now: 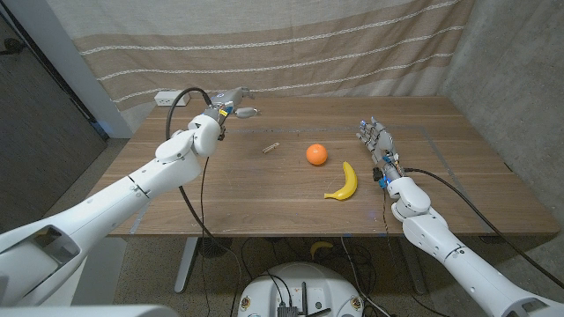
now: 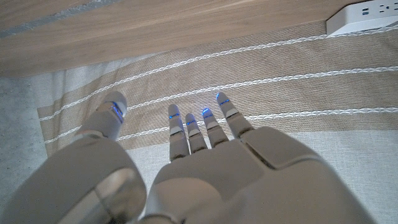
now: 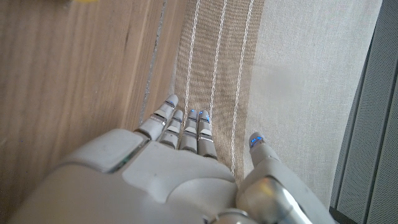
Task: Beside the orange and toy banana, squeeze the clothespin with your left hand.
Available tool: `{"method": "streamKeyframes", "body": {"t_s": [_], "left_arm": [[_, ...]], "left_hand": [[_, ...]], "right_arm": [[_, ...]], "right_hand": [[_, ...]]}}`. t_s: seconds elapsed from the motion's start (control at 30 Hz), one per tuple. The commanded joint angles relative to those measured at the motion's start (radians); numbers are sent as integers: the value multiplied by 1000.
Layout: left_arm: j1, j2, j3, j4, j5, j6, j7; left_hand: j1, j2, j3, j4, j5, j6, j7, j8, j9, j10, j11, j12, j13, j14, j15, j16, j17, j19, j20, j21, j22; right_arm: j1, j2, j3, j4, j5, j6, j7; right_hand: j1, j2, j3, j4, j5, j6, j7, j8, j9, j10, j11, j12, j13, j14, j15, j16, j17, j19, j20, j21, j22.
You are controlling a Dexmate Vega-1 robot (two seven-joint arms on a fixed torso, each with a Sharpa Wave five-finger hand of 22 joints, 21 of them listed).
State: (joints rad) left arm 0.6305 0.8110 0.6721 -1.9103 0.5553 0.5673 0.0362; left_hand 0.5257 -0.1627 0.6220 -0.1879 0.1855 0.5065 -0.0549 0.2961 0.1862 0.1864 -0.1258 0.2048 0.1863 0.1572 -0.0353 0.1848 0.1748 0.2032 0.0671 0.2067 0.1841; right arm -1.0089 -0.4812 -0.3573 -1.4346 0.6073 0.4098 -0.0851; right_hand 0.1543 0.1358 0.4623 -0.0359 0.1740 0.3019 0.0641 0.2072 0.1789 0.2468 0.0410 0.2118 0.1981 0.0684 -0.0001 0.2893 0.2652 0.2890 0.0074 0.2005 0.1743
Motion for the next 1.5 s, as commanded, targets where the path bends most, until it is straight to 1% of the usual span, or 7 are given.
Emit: {"method": "streamKeyframes", "body": {"t_s": [0.03,0.27,0.33,0.43,1.03,1.4,1.5], "left_arm": [[-45,-33,59,-12,113,142,-62],[-81,-41,96,-3,152,187,-125],[-93,-43,106,2,160,196,-148],[-119,-48,133,8,188,227,-199],[-195,-71,223,49,286,290,-363],[-199,-90,245,73,336,290,-380],[-201,-96,252,79,350,292,-392]], "left_hand": [[64,-5,-24,5,7,108,27,37,5,61,-8,18,2,37,-7,10,2,24,6,8,2],[88,-11,-47,7,6,175,30,61,8,79,-15,17,2,49,-11,10,2,30,5,8,2],[103,-12,-66,9,6,229,36,84,13,95,-23,18,2,50,-12,7,3,32,5,7,2],[110,-13,-75,10,6,249,48,92,13,98,-21,16,2,52,-14,7,3,32,6,7,2],[127,-4,-95,13,5,249,49,88,14,90,-9,7,2,56,-16,6,3,33,6,5,2],[140,1,-104,14,4,235,46,79,15,86,-8,3,2,55,-16,4,3,36,7,6,2],[147,5,-107,14,3,225,30,75,15,84,-9,1,2,55,-16,4,3,37,7,6,2]], "right_arm": [[3,8,2,17,6,11,7],[6,14,2,29,7,20,11],[6,14,2,30,8,21,12],[6,16,3,34,8,24,12],[9,22,4,48,11,34,15],[11,28,4,60,16,42,22],[11,28,5,63,16,45,25]], "right_hand": [[0,18,-3,-3,4,10,-5,5,6,7,0,8,2,11,2,1,1,5,3,4,2],[-2,18,-4,-2,4,13,-4,4,7,9,2,7,2,11,0,1,2,6,3,4,2],[-3,18,-4,-2,4,14,-3,4,7,9,2,7,2,12,1,1,2,6,2,4,2],[-3,17,-5,-3,4,15,-3,4,7,11,2,7,2,12,2,1,2,7,2,4,2],[-4,17,-6,-4,4,20,-2,2,7,12,3,6,3,14,2,0,2,8,3,4,2],[-5,17,-6,-4,4,23,-2,1,7,13,4,5,3,16,3,0,2,8,3,4,2],[-5,17,-6,-4,4,24,-2,1,7,14,4,5,3,16,2,0,2,9,3,4,2]]}}
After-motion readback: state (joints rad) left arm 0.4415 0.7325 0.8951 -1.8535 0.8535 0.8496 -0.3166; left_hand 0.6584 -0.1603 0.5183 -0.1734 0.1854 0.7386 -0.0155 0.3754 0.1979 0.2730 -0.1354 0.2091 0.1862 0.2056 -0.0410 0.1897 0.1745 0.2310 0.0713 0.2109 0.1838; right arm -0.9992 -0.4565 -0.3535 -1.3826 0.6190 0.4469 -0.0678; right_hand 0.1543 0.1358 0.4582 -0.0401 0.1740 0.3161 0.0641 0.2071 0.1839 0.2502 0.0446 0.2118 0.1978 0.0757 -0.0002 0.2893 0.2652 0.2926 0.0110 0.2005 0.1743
